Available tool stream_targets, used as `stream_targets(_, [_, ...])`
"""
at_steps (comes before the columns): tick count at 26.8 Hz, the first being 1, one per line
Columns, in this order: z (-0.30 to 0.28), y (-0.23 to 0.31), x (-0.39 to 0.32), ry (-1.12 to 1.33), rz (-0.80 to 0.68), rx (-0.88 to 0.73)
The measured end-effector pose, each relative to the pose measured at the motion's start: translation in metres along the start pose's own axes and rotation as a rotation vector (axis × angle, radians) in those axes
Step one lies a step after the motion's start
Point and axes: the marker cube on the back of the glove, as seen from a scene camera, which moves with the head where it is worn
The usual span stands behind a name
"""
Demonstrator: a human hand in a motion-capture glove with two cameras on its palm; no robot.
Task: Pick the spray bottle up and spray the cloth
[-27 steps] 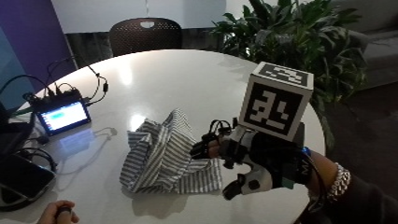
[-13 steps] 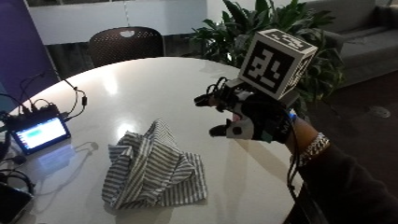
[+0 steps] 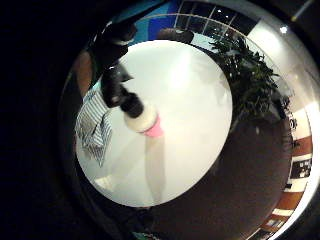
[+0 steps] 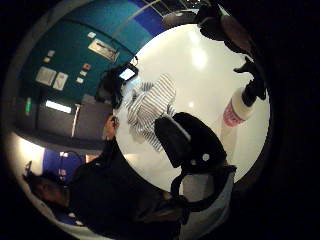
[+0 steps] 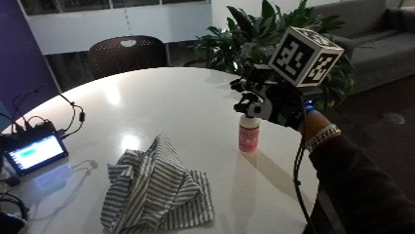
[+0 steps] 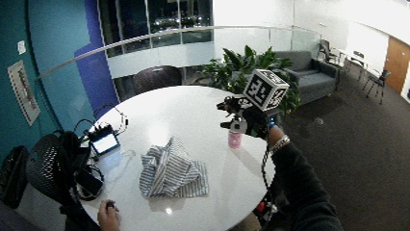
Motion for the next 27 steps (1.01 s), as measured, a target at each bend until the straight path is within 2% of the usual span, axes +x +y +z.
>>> stream_targets(8, [0.011, -0.007, 0.036, -0.134, 0.128, 0.087])
stream_targets(15, [0.03, -0.005, 0.032, -0.285, 0.175, 0.087])
stream_targets(27, [0.056, -0.011, 0.027, -0.761, 0.178, 0.156])
